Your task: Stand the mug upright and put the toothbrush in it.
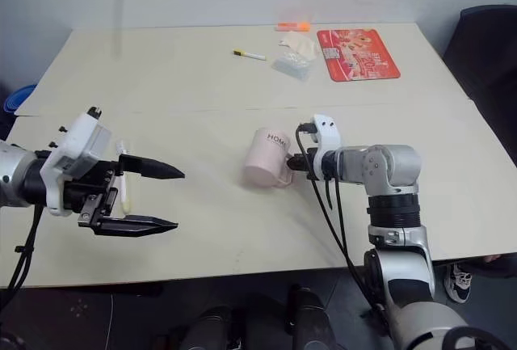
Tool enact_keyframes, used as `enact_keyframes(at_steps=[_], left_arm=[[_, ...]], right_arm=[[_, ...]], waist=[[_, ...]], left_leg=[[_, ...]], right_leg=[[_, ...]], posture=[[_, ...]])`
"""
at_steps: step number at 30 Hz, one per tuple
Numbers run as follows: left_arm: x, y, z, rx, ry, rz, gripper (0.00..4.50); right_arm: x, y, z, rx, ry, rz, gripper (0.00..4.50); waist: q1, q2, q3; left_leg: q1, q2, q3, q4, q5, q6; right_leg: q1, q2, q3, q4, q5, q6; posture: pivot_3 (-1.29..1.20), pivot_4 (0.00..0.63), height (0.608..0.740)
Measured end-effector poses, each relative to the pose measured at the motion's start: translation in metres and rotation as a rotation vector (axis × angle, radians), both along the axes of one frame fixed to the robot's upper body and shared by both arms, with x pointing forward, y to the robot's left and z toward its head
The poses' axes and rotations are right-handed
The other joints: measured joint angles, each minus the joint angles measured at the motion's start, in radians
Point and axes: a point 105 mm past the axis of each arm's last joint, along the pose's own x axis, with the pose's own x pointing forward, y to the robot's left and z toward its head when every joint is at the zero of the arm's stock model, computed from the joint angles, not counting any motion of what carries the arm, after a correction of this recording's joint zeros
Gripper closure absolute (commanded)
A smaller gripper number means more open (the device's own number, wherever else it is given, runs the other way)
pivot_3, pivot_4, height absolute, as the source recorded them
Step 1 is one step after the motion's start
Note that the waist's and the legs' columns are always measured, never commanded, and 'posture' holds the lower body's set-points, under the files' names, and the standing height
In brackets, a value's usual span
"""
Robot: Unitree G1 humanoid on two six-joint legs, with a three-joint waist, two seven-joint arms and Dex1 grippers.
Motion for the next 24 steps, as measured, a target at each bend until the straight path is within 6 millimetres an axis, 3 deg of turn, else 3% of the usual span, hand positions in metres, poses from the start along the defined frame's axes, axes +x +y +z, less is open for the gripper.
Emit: enact_keyframes(at_steps=[5,6,14,16,21,24], left_arm=[[0.001,0.001,0.001,0.004,-0.018,0.003,0.0],[0.002,0.001,0.001,0.005,-0.022,0.006,0.0],[0.006,0.001,0.001,0.007,-0.038,0.01,0.0],[0.006,0.002,0.0,0.0,-0.032,0.016,0.0],[0.011,0.004,-0.003,-0.03,-0.027,0.053,0.0],[0.015,0.006,-0.003,-0.043,-0.034,0.086,0.0]], right_arm=[[-0.002,0.005,-0.002,0.003,0.023,0.02,4.11],[-0.002,0.004,-0.003,0.002,0.023,0.018,4.47],[0.001,0.004,0.001,0.018,-0.006,0.002,4.49],[0.009,0.009,0.013,0.045,-0.1,-0.008,4.49],[0.028,0.028,0.067,0.082,-0.541,-0.044,4.49],[0.031,0.04,0.071,0.007,-0.84,-0.056,4.49]], waist=[[0.003,0.0,0.0],[0.003,0.0,0.0],[0.002,0.0,0.0],[0.002,0.0,0.0],[-0.002,0.0,0.0],[-0.003,0.0,0.0]], left_leg=[[-0.001,0.0,0.0,0.0,0.0,0.0],[-0.001,-0.001,0.0,0.0,0.0,0.0],[0.0,0.0,0.0,0.0,0.0,0.0],[-0.001,0.0,0.0,0.0,0.0,0.0],[0.0,0.001,0.001,-0.001,-0.001,-0.002],[0.0,0.0,0.002,-0.001,-0.001,-0.002]], right_leg=[[0.0,-0.001,0.0,0.0,0.0,0.0],[0.0,-0.001,0.0,0.0,0.0,0.0],[0.0,0.0,0.0,0.0,0.0,0.0],[-0.001,0.0,0.0,0.0,0.0,0.0],[-0.002,0.002,0.002,0.0,0.0,0.0],[-0.002,0.002,0.002,0.0,0.0,0.0]], posture=[[0.0,0.15,0.74],[0.0,0.15,0.74],[0.0,0.15,0.74],[0.0,0.15,0.74],[0.0,0.15,0.74],[0.0,0.15,0.74]])
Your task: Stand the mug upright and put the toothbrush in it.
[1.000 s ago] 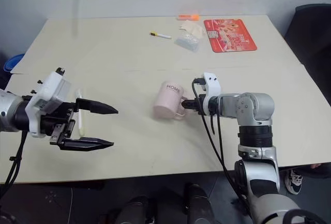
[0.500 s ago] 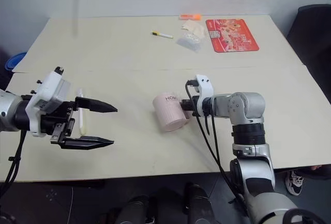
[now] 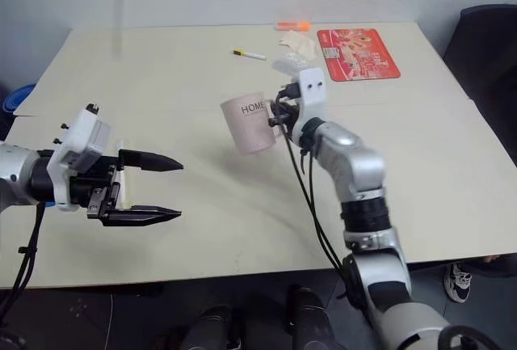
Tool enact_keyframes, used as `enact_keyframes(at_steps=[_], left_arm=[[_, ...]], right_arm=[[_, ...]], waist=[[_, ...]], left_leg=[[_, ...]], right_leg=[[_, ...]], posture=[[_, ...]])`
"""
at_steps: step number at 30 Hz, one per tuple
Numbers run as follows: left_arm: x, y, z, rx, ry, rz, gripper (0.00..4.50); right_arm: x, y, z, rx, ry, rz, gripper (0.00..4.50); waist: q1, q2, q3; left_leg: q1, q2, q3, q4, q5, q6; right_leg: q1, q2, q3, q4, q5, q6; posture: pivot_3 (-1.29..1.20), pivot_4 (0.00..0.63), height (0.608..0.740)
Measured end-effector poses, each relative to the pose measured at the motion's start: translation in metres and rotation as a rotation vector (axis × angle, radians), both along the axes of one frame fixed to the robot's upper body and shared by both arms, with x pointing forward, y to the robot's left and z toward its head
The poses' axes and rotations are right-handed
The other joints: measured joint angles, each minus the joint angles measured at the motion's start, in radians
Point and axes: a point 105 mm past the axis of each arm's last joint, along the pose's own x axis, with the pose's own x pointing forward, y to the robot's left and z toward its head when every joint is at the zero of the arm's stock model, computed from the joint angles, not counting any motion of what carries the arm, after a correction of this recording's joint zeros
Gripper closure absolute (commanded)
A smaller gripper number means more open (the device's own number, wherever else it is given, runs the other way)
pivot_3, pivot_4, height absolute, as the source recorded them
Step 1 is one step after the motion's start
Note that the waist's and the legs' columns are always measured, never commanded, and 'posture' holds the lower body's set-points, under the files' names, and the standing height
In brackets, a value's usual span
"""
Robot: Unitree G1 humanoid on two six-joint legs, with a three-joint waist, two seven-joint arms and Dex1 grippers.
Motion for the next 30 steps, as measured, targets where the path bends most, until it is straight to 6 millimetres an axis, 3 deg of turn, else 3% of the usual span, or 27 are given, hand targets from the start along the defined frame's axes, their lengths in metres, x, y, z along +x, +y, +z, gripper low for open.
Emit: enact_keyframes(at_steps=[5,8,12,14,19,25,27,30], left_arm=[[0.007,-0.004,0.008,-0.039,-0.04,0.026,0.0],[0.012,-0.001,0.013,-0.05,-0.051,0.05,0.0],[0.014,0.001,0.013,-0.055,-0.042,0.063,0.0],[0.015,0.001,0.013,-0.056,-0.04,0.067,0.0],[0.018,0.003,0.012,-0.07,-0.034,0.08,0.0],[0.02,0.002,0.01,-0.081,-0.026,0.081,0.0],[0.021,0.004,0.01,-0.084,-0.03,0.099,0.0],[0.023,0.018,0.007,-0.099,-0.03,0.203,0.0]], right_arm=[[0.0,0.01,-0.049,0.014,-0.121,-0.047,4.49],[-0.01,0.013,-0.052,-0.016,-0.231,-0.019,4.49],[-0.018,0.007,-0.06,-0.032,-0.25,0.004,4.49],[-0.022,0.0,-0.064,-0.049,-0.25,0.022,3.93],[-0.029,-0.01,-0.1,-0.099,-0.1,0.056,2.4],[-0.032,-0.019,-0.079,-0.144,-0.1,0.081,0.41],[-0.038,-0.029,-0.078,-0.178,-0.065,0.099,0.41],[-0.057,-0.059,-0.077,-0.257,0.035,0.166,0.41]], waist=[[0.002,0.0,0.0],[-0.001,0.0,0.0],[0.0,0.0,0.0],[0.001,-0.001,0.0],[0.002,-0.001,-0.001],[0.004,-0.001,-0.001],[0.005,-0.001,-0.001],[0.007,-0.001,0.0]], left_leg=[[0.0,0.0,0.0,0.001,0.0,0.0],[0.002,0.001,0.0,0.001,0.0,0.0],[0.002,0.001,0.001,0.001,0.0,0.0],[0.003,0.001,0.001,0.001,0.0,0.0],[0.002,0.001,0.001,0.001,0.0,0.0],[0.002,0.001,0.0,0.001,0.0,0.0],[0.002,0.001,0.0,0.001,0.0,0.0],[0.001,0.001,0.0,0.001,0.0,0.001]], right_leg=[[0.0,-0.001,0.0,0.0,0.0,0.0],[0.001,0.0,0.001,0.001,0.0,0.0],[0.002,0.0,0.001,0.001,0.0,0.0],[0.002,0.0,0.001,0.001,0.0,0.0],[0.002,0.0,0.001,0.002,0.0,0.0],[0.001,0.0,0.001,0.002,0.0,-0.001],[0.001,0.0,0.001,0.002,0.0,-0.001],[0.001,-0.001,0.001,0.001,0.0,0.0]], posture=[[0.0,0.15,0.74],[0.0,0.15,0.74],[0.0,0.15,0.74],[0.0,0.15,0.74],[0.0,0.15,0.74],[0.0,0.15,0.74],[0.0,0.15,0.74],[0.0,0.15,0.74]])
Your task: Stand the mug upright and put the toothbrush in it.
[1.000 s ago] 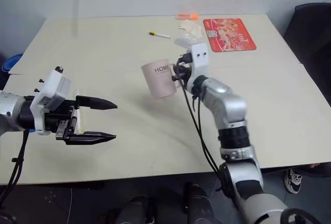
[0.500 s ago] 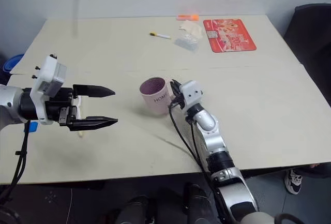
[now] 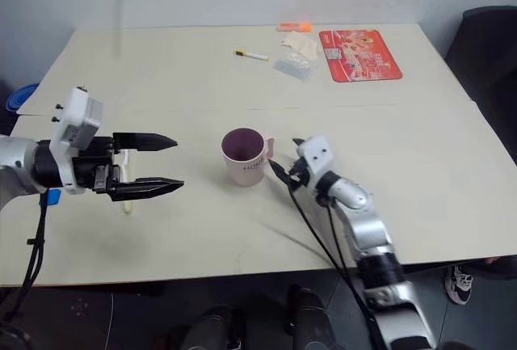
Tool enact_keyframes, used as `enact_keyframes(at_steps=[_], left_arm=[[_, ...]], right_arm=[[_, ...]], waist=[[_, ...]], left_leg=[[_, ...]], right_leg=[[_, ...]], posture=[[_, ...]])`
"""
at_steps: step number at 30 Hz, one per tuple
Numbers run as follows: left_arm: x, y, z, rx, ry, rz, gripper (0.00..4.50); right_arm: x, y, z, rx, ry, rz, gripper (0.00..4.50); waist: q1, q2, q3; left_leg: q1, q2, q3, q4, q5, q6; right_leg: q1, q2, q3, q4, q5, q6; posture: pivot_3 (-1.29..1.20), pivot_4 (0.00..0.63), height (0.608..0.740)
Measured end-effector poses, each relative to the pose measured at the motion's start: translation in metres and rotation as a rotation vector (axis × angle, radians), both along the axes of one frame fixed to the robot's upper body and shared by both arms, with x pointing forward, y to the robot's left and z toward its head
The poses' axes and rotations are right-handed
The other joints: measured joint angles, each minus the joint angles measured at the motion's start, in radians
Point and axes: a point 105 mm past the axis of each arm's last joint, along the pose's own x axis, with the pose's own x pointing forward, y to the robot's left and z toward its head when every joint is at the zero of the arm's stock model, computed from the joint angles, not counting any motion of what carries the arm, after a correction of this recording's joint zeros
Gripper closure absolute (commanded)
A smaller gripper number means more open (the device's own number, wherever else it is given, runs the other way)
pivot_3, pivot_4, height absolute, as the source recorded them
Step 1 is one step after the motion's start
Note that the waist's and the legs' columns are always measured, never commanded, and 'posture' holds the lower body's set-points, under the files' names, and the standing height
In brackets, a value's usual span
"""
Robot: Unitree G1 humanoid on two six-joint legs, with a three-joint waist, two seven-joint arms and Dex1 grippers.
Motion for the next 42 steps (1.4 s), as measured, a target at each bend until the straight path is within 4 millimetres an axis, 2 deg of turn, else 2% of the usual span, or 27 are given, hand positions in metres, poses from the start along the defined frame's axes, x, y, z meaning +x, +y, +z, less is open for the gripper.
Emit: enact_keyframes(at_steps=[2,3,4,6,9,11,13,18,24,28,38,40,42], left_arm=[[0.006,0.015,0.001,-0.009,-0.002,0.132,0.0],[0.01,0.023,0.002,-0.01,-0.002,0.209,0.0],[0.015,0.033,0.002,-0.005,0.005,0.305,0.0],[0.025,0.051,-0.004,0.015,0.039,0.468,0.0],[0.05,0.08,-0.018,0.026,0.117,0.792,0.0],[0.064,0.085,-0.031,0.006,0.189,0.916,0.0],[0.076,0.082,-0.048,-0.017,0.286,0.994,0.0],[0.092,0.083,-0.084,-0.034,0.467,1.123,0.0],[0.103,0.082,-0.09,-0.034,0.496,1.141,0.0],[0.106,0.084,-0.091,-0.047,0.507,1.147,0.82],[0.107,0.091,-0.092,-0.08,0.516,1.18,3.85],[0.107,0.091,-0.093,-0.08,0.516,1.184,4.3],[0.107,0.091,-0.093,-0.081,0.514,1.194,4.3]], right_arm=[[-0.013,-0.02,0.011,-0.017,0.078,0.05,0.24],[-0.02,-0.028,0.022,-0.017,0.102,0.079,0.03],[-0.031,-0.034,0.035,-0.018,0.126,0.129,0.01],[-0.049,-0.037,0.057,-0.018,0.143,0.223,0.01],[-0.076,-0.027,0.09,0.006,0.165,0.393,0.01],[-0.093,-0.013,0.12,0.021,0.111,0.527,0.01],[-0.107,-0.002,0.137,0.018,0.075,0.622,0.01],[-0.108,0.016,0.149,0.021,0.047,0.669,0.01],[-0.099,0.023,0.143,0.007,0.046,0.617,0.01],[-0.096,0.022,0.145,0.012,0.03,0.589,0.0],[-0.089,0.018,0.142,-0.014,0.008,0.529,0.0],[-0.087,0.016,0.14,-0.021,0.025,0.517,0.0],[-0.082,0.012,0.136,-0.011,0.06,0.486,0.0]], waist=[[0.002,0.0,0.0],[0.004,0.0,0.0],[0.007,0.0,0.0],[0.007,0.0,0.0],[0.015,-0.001,0.0],[0.024,-0.002,0.0],[0.03,-0.006,-0.003],[0.041,-0.012,-0.004],[0.049,-0.012,-0.004],[0.049,-0.012,-0.004],[0.05,-0.012,-0.004],[0.049,-0.012,-0.004],[0.049,-0.012,-0.004]], left_leg=[[0.0,0.0,0.0,0.001,0.0,0.001],[0.001,0.0,-0.001,0.001,0.0,0.001],[0.001,0.0,-0.001,0.001,0.0,0.001],[0.003,0.001,0.0,0.0,-0.001,0.001],[0.004,0.0,0.0,0.0,0.0,0.001],[0.004,-0.001,0.0,0.001,0.0,0.001],[0.003,-0.001,0.0,0.001,0.0,0.001],[0.001,-0.003,0.0,0.001,0.0,0.001],[0.001,-0.003,0.001,0.001,0.0,0.001],[0.002,-0.003,0.001,0.002,0.001,0.001],[0.001,-0.004,0.001,0.002,0.001,0.001],[0.001,-0.004,0.001,0.002,0.001,0.001],[0.002,-0.004,0.001,0.002,0.001,0.001]], right_leg=[[0.0,0.0,0.0,0.0,0.0,0.0],[0.001,0.0,0.0,0.001,0.0,0.0],[0.001,0.0,0.0,0.001,0.0,0.0],[0.002,0.0,0.0,0.001,0.0,0.0],[0.002,0.0,0.0,0.003,0.0,0.0],[0.002,0.0,0.0,0.003,0.0,0.0],[0.002,-0.001,0.0,0.003,0.0,0.0],[0.0,-0.003,-0.002,0.001,0.001,0.001],[0.001,-0.004,-0.003,0.003,0.001,0.001],[0.001,-0.004,-0.004,0.004,0.001,0.001],[0.001,-0.005,-0.005,0.004,0.001,0.001],[0.001,-0.005,-0.005,0.004,0.001,0.001],[0.001,-0.005,-0.005,0.004,0.001,0.001]], posture=[[0.0,0.15,0.74],[0.0,0.15,0.74],[0.0,0.15,0.74],[0.0,0.15,0.74],[0.0,0.15,0.74],[0.0,0.15,0.74],[0.0,0.15,0.74],[0.0,0.15,0.74],[0.0,0.15,0.74],[0.0,0.15,0.74],[0.0,0.15,0.74],[0.0,0.15,0.74],[0.0,0.15,0.74]])
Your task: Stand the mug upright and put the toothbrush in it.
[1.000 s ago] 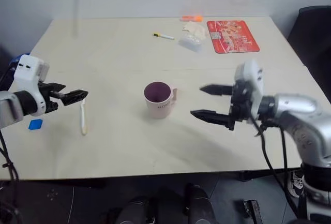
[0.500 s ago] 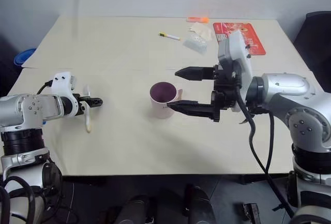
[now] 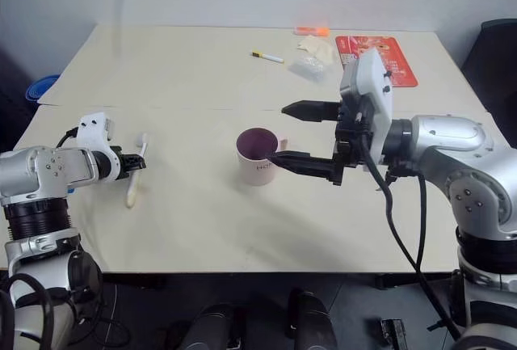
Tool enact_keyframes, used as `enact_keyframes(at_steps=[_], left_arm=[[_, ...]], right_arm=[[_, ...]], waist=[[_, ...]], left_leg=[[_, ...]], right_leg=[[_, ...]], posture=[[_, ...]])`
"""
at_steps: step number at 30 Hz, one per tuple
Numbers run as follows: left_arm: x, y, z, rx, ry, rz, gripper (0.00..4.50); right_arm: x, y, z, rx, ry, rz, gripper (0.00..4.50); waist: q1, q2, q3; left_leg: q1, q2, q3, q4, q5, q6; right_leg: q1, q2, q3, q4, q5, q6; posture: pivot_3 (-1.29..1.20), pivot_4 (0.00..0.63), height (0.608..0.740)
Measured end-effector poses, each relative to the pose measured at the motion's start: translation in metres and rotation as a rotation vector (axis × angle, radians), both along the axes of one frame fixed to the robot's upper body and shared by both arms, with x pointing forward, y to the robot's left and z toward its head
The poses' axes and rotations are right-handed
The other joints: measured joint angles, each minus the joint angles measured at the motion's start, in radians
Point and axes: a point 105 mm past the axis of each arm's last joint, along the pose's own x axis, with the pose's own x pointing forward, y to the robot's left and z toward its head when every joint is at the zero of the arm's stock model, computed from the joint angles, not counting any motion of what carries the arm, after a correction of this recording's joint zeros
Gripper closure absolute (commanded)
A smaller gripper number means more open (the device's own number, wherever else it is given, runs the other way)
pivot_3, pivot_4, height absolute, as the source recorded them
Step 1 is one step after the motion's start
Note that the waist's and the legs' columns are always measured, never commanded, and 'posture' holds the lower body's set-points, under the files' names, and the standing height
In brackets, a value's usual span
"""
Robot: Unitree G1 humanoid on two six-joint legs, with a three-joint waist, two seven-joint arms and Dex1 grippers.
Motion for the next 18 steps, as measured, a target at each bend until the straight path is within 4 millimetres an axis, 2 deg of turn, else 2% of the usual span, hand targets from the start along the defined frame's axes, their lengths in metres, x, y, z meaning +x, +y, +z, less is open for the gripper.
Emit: enact_keyframes(at_steps=[3,4,5,6,8,10,12,14,18], left_arm=[[0.008,-0.008,0.002,-0.023,-0.056,0.019,4.3],[0.013,-0.012,0.006,-0.038,-0.096,0.019,4.3],[0.022,-0.02,0.019,-0.063,-0.181,0.011,4.3],[0.03,-0.028,0.035,-0.074,-0.266,-0.009,4.3],[0.04,-0.05,0.088,-0.108,-0.518,-0.096,4.3],[0.035,-0.077,0.143,-0.157,-0.769,-0.228,4.3],[0.025,-0.103,0.176,-0.176,-0.928,-0.348,4.3],[0.017,-0.131,0.188,-0.195,-1.026,-0.462,4.3],[0.016,-0.181,0.18,-0.235,-1.031,-0.63,4.3]], right_arm=[[0.007,-0.004,-0.001,0.002,0.001,-0.052,0.0],[0.008,-0.005,0.0,0.004,-0.003,-0.065,0.0],[0.009,-0.005,0.001,0.01,-0.007,-0.078,0.0],[0.01,-0.006,0.001,0.015,-0.009,-0.085,0.0],[0.01,-0.007,0.001,0.021,-0.01,-0.098,0.0],[0.011,-0.011,0.0,0.029,-0.006,-0.122,0.0],[0.012,-0.015,0.0,0.042,-0.002,-0.149,0.0],[0.014,-0.02,0.0,0.056,0.006,-0.185,0.0],[0.014,-0.024,0.0,0.073,-0.002,-0.227,0.0]], waist=[[0.003,0.0,0.0],[0.004,0.0,0.0],[0.005,-0.001,0.0],[0.006,-0.002,0.001],[0.005,-0.003,0.002],[0.003,-0.003,0.001],[0.003,-0.003,0.001],[0.001,-0.003,0.001],[0.001,-0.003,0.001]], left_leg=[[-0.001,0.0,-0.001,0.001,0.0,0.0],[-0.002,0.0,-0.002,0.001,0.0,0.0],[-0.004,0.0,-0.003,0.003,0.0,0.0],[-0.005,0.0,-0.004,0.005,0.0,0.0],[-0.006,0.0,-0.004,0.006,-0.001,0.001],[-0.006,0.0,-0.002,0.006,-0.002,0.001],[-0.004,0.0,0.0,0.005,-0.002,0.002],[-0.002,0.0,0.002,0.005,-0.002,0.002],[-0.002,0.001,0.002,0.007,-0.002,0.003]], right_leg=[[0.0,-0.001,0.0,0.0,0.0,0.0],[0.0,-0.001,0.0,0.0,0.0,0.0],[0.0,-0.001,0.0,0.0,0.0,0.0],[0.0,-0.001,-0.001,0.0,0.001,0.0],[0.0,-0.001,-0.002,-0.001,0.001,0.001],[0.0,-0.001,-0.003,-0.002,0.002,0.002],[0.0,-0.001,-0.006,-0.003,0.002,0.002],[0.001,0.0,-0.006,-0.002,0.002,0.003],[0.002,0.001,-0.006,-0.002,0.003,0.002]], posture=[[0.0,0.15,0.74],[0.0,0.15,0.74],[0.0,0.15,0.74],[0.0,0.15,0.74],[0.0,0.15,0.74],[0.0,0.15,0.74],[0.0,0.15,0.74],[0.0,0.15,0.74],[0.0,0.15,0.74]])
